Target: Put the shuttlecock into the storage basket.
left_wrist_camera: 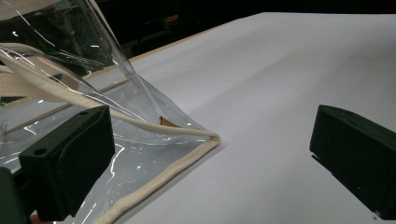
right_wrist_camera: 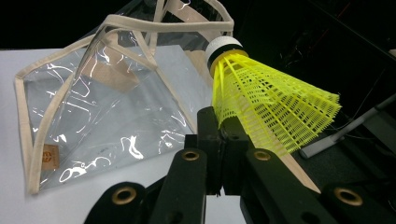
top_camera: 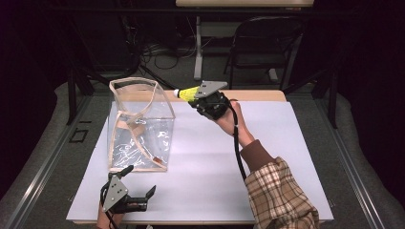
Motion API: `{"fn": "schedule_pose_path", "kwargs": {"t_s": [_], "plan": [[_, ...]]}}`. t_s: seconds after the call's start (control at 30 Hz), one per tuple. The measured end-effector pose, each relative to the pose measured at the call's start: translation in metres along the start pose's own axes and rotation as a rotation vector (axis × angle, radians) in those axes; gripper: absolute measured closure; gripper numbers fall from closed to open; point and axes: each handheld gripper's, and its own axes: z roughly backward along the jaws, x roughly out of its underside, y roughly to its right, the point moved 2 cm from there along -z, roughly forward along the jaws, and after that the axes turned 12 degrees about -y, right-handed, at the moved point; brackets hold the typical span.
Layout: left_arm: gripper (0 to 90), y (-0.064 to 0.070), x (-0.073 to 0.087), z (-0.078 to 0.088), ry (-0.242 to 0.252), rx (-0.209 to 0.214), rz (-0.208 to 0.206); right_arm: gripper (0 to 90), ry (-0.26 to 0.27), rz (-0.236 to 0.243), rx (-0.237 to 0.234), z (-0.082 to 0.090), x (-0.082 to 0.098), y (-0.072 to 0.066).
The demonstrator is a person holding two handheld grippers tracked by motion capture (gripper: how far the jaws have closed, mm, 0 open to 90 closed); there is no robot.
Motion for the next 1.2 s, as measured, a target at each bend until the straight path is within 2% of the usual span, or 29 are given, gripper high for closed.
{"fn": "schedule_pose_path", "kwargs": {"t_s": [1.2], "plan": [[0.0, -0.001, 0.000, 0.000, 0.005, -0.001, 0.004, 89.3, 0.021, 0.015, 0.000, -0.005, -0.029, -0.001]]}}
